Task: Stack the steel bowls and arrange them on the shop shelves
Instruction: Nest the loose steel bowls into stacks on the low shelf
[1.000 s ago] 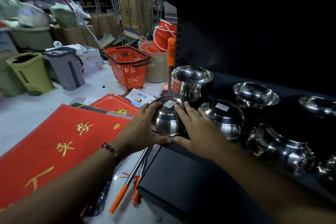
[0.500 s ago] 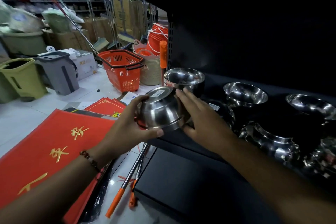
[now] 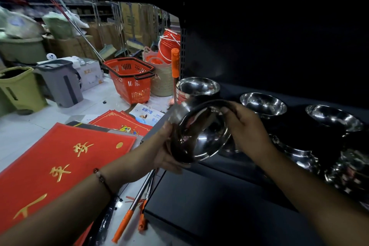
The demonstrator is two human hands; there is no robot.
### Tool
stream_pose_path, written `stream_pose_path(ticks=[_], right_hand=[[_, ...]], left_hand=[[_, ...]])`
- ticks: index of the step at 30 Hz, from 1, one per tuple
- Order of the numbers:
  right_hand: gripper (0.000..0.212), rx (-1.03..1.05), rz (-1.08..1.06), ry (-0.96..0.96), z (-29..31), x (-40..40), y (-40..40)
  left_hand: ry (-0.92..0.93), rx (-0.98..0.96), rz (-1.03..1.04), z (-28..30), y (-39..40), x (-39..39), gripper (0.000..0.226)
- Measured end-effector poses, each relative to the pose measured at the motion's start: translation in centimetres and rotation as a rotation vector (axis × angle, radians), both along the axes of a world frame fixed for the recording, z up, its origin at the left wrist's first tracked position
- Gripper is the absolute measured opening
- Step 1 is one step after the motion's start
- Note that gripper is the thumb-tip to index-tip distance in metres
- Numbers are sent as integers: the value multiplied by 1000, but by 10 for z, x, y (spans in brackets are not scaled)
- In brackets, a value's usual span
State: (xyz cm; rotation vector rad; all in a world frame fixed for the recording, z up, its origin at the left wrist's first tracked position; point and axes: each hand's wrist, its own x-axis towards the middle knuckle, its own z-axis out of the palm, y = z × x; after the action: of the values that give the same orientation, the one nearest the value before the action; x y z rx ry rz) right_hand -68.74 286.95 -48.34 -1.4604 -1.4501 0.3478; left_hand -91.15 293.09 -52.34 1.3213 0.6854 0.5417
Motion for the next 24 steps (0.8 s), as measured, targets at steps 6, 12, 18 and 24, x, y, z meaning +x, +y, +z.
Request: stream_pose_path(ticks=[6, 12, 18, 24], right_hand=[[34, -117, -116, -85, 3, 12, -5], [45, -304, -135, 89, 12, 27, -11], [29, -489, -39, 357, 26, 34, -21], [34, -511, 38, 387, 26, 23, -24]], left_hand=[[60, 124, 248, 8, 2, 8, 58], [149, 949, 91, 16, -10, -10, 83], [186, 1080, 121, 15, -21, 7, 100], [-6, 684, 283, 12, -23, 16, 61]])
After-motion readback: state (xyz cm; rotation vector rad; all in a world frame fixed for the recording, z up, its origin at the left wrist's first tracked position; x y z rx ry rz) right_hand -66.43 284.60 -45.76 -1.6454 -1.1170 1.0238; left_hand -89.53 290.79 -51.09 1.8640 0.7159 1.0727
